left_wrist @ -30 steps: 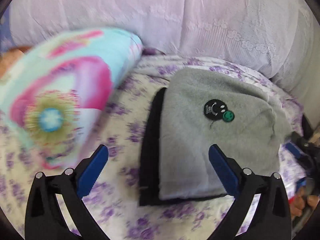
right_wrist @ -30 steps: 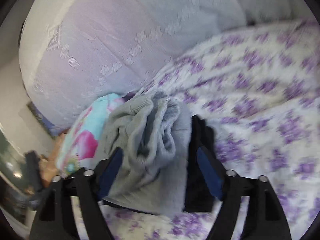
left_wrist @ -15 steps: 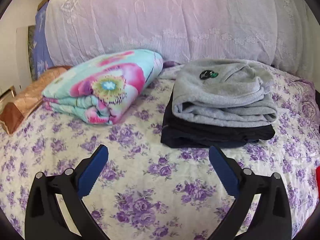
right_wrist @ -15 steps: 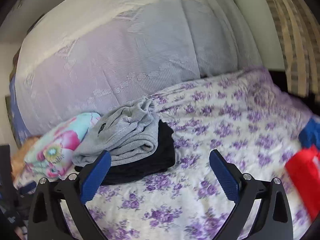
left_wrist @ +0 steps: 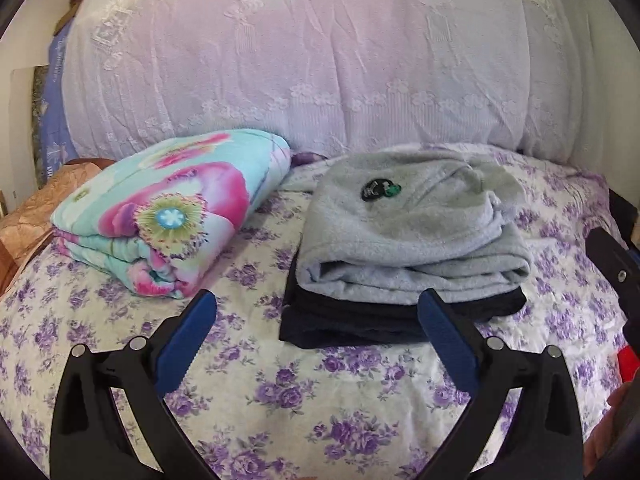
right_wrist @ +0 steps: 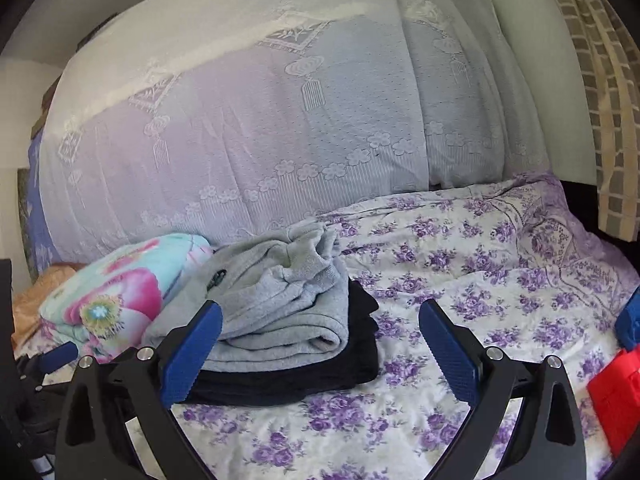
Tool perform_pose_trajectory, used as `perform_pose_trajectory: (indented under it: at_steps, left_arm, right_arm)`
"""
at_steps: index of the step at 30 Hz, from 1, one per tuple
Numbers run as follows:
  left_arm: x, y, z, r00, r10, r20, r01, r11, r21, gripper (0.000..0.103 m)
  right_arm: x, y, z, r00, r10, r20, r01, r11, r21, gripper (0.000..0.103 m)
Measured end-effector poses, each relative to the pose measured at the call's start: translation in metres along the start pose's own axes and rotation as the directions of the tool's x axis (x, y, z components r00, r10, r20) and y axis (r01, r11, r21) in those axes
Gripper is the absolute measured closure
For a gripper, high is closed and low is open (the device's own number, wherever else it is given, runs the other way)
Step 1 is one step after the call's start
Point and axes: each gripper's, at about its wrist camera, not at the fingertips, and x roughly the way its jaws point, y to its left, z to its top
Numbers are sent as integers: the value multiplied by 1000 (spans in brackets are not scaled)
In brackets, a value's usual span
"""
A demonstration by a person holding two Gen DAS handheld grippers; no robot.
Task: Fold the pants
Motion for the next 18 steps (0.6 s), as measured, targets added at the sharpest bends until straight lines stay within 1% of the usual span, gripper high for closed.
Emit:
perform_pose_trajectory:
  at_steps: [4,8,12,18]
  left_arm:
    - [1,-4,-2,1000,12,-9,-12,999,38,5]
    - [-4,-11,-5,1000,2,4,-2,997,76,5]
    - [-7,-10,-4,1000,-21,-5,21,998,60,5]
    - [-8,-8,-4,1000,-13,-5,13,998,56,5]
  right_arm:
    - [9,6,-7,998,11,-57,-12,1000,-29,4]
    - [9,10,-10,997,23,-74,-27,999,-41,4]
    - [11,9,-11,996,29,-88,-32,999,-32,4]
    - [12,9,-12,994,33,-102,-36,999,-29,4]
